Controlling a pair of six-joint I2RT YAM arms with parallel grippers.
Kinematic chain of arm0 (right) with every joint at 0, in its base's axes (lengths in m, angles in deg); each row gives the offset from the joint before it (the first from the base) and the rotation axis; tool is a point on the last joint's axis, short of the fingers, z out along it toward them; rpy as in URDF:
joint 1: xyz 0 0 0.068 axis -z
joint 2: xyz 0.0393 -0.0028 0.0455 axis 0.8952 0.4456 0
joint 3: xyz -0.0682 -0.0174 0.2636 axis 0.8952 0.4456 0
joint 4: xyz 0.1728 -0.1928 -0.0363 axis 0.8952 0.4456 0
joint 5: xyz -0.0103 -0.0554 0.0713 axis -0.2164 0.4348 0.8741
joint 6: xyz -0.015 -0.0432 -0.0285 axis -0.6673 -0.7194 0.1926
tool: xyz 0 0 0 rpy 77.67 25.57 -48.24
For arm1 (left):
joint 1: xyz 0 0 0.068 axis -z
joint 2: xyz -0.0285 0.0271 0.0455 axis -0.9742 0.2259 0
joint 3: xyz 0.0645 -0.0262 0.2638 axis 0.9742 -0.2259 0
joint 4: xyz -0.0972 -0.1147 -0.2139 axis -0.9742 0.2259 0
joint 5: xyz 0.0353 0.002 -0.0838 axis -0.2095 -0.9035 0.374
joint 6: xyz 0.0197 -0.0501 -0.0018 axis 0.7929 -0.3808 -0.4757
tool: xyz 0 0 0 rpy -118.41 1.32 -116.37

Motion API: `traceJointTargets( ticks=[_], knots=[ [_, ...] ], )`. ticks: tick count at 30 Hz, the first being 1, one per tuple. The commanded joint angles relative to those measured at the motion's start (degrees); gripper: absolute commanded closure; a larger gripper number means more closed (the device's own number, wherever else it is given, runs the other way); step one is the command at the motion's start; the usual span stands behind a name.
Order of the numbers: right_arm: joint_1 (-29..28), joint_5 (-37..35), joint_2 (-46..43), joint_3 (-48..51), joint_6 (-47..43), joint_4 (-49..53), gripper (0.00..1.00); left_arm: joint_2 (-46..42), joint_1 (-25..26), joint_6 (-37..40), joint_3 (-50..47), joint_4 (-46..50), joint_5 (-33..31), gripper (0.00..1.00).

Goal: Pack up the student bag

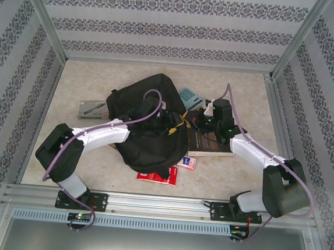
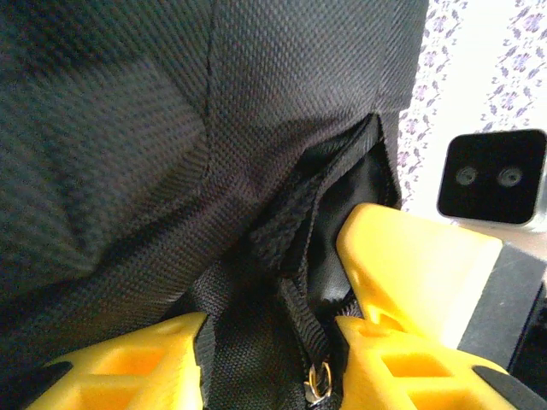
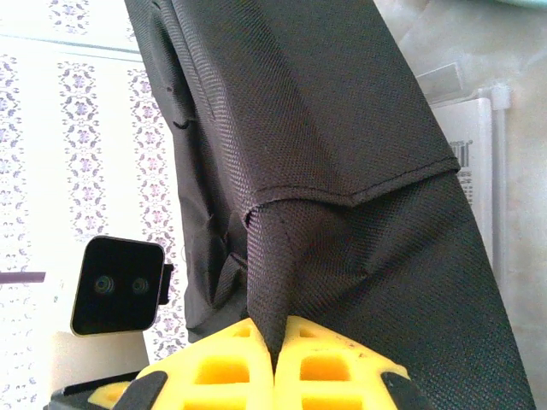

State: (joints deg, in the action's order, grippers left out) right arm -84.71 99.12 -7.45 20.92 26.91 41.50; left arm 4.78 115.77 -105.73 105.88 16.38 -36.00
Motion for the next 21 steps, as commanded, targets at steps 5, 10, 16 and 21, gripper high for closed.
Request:
traceJointTargets(
  ticks=[5, 10, 16, 21],
  knots=[
    [-0.7, 1.9, -1.6, 1.4, 2.2, -8.5, 1.0, -1.3, -2.4, -5.9, -3.2, -6.6, -6.4, 0.59],
    [-0.9, 2.0, -1.6, 1.7, 2.6, -9.5, 1.0, -0.1, -2.4, -6.4, -2.5, -7.6, -6.6, 0.59],
    [-1.4, 2.3, -1.4, 2.2, 2.4, -10.3, 1.0, 1.3, -2.4, -6.5, -1.4, -8.4, -7.1, 0.71],
    [-1.3, 1.5, -1.6, 2.7, 1.1, -9.5, 1.0, 1.1, -2.4, -5.4, -0.4, -7.3, -7.1, 0.83]
  ],
)
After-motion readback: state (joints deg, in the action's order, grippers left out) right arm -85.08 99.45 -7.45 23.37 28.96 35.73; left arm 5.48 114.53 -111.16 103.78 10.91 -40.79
